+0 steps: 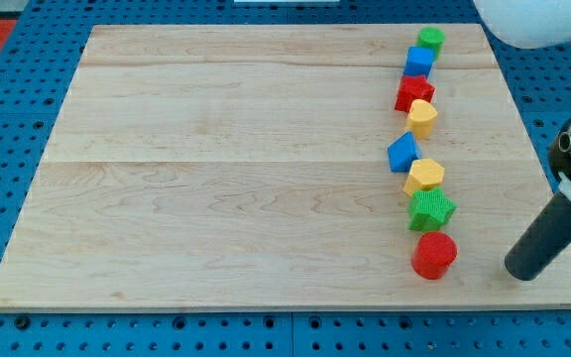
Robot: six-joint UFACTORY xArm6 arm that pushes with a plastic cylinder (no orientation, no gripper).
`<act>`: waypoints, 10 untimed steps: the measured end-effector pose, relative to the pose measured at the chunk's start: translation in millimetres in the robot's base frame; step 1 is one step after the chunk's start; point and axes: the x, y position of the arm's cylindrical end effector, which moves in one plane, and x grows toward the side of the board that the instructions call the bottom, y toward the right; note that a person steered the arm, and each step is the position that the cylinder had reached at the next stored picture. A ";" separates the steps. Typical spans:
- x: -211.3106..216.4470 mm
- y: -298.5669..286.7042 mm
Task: Move your arm bottom right of the board
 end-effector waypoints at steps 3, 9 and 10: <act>0.0 16.2; -9.8 37.2; -9.8 42.8</act>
